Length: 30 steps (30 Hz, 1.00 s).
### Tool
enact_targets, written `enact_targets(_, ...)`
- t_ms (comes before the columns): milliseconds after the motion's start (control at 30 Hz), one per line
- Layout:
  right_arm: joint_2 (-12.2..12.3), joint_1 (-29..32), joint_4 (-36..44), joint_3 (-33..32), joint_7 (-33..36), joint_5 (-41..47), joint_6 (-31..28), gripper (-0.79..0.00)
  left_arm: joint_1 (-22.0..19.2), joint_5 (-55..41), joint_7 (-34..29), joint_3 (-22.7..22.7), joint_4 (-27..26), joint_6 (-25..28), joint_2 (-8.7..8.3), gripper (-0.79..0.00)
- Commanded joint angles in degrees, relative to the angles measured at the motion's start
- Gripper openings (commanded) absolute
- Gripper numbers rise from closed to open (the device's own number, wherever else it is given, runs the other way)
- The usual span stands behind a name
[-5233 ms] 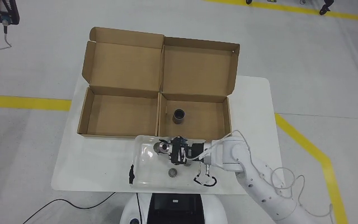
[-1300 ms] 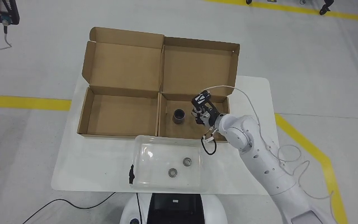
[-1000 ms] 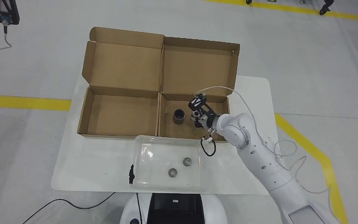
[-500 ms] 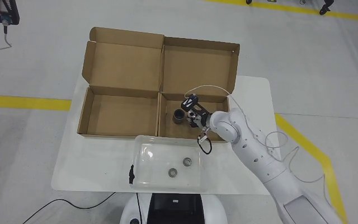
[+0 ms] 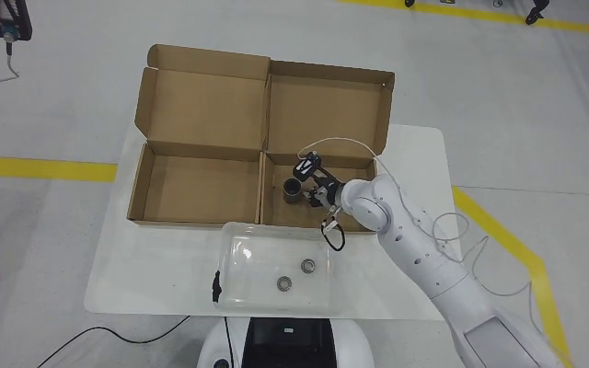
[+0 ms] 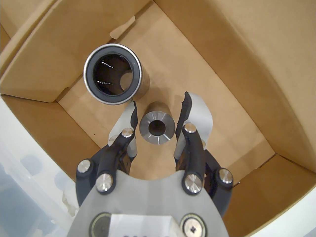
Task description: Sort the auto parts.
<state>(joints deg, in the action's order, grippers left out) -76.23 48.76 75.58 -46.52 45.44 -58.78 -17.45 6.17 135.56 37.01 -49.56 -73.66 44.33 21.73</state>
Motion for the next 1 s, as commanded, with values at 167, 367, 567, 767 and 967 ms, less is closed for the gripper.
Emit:
enact_targets(167, 1.5, 3.9, 10.3, -2.8, 2.9, -3.3, -0.9, -0.425, 0.0, 0.0, 0.0, 0.0, 0.0, 0.0, 0.0, 0.0)
enact_targets(367, 2.7, 8.0, 19.2, -5.2, 5.3, -5.6, -1.5, -0.409, 0.0, 0.0, 0.0, 0.0, 0.0, 0.0, 0.0, 0.0)
enact_targets(567, 3.4, 10.2, 27.3, -5.9, 5.4, -8.2, -4.6, -0.403, 0.0, 0.0, 0.0, 0.0, 0.0, 0.0, 0.0, 0.0)
enact_targets(767, 3.8, 11.4, 32.6, -5.3, 2.8, -8.4, -10.0, -0.382, 0.0, 0.0, 0.0, 0.0, 0.0, 0.0, 0.0, 0.0)
enact_targets(967, 4.8, 13.7, 35.1, -7.4, -3.8, -6.5, -19.7, -0.351, 0.0, 0.0, 0.0, 0.0, 0.0, 0.0, 0.0, 0.0)
